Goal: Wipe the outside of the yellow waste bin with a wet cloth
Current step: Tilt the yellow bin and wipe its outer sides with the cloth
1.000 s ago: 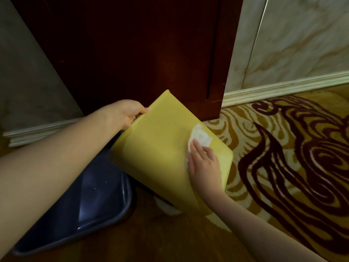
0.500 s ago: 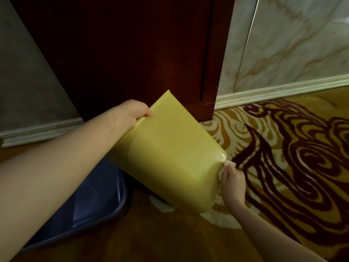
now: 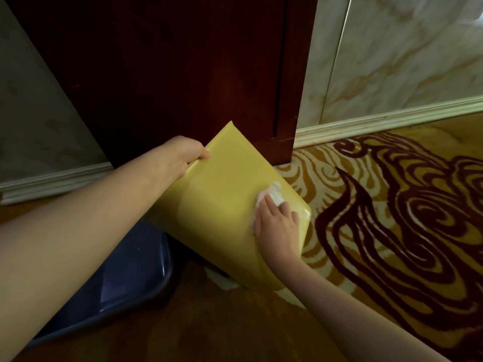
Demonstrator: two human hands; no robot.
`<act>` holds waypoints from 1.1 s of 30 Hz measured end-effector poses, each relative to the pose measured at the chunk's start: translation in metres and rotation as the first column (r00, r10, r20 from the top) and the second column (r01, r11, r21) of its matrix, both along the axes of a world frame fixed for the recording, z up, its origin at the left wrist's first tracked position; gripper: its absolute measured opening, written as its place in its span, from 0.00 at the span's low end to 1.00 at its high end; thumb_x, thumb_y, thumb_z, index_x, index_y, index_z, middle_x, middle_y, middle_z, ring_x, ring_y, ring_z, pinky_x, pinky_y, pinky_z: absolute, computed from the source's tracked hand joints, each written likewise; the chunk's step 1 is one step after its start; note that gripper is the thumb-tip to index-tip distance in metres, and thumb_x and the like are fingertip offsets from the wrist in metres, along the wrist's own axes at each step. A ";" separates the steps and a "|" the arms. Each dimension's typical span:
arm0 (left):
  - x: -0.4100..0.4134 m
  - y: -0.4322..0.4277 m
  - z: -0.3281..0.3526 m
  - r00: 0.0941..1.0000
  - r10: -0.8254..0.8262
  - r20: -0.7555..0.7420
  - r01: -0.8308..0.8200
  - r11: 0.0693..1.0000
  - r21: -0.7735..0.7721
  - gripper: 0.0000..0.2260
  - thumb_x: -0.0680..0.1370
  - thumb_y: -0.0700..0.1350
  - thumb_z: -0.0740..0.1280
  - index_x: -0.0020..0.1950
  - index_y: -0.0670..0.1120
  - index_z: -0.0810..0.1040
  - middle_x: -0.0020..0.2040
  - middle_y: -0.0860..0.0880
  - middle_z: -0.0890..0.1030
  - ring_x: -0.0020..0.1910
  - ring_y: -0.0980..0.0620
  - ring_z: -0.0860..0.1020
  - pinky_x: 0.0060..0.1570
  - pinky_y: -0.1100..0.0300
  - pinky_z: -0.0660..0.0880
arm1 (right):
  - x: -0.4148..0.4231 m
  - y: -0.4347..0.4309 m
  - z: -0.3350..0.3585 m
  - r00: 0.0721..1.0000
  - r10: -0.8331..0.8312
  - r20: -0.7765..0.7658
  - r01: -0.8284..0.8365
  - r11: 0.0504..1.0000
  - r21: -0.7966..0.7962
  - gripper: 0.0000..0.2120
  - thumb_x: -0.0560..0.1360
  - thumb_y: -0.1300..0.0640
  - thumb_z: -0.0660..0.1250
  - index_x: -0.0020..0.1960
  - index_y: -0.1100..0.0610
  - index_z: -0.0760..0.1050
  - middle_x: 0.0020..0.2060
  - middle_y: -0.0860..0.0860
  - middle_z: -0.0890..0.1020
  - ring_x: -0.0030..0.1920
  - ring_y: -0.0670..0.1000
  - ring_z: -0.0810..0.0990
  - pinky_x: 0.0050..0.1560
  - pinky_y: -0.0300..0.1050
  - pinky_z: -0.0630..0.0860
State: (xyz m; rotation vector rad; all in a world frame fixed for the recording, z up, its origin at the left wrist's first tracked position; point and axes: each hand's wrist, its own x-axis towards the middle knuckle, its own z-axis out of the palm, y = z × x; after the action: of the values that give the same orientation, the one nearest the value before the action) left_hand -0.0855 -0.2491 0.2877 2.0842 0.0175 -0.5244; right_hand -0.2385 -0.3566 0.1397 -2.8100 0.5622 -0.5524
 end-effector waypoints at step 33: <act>-0.001 -0.006 -0.002 0.994 0.018 0.105 -0.021 0.999 0.030 0.17 0.73 0.38 0.68 0.61 0.37 0.74 0.61 0.38 0.77 0.60 0.38 0.74 0.62 0.44 0.70 | -0.077 -0.068 -0.064 0.971 -0.238 -0.031 0.238 0.944 0.230 0.13 0.78 0.59 0.56 0.60 0.59 0.72 0.57 0.54 0.77 0.55 0.53 0.71 0.56 0.48 0.72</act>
State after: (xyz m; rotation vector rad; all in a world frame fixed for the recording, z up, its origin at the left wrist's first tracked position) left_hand -0.0861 -0.2555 0.2862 2.1370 -0.0147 -0.4046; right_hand -0.3151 -0.4243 0.0758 -2.5388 0.9129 -0.4906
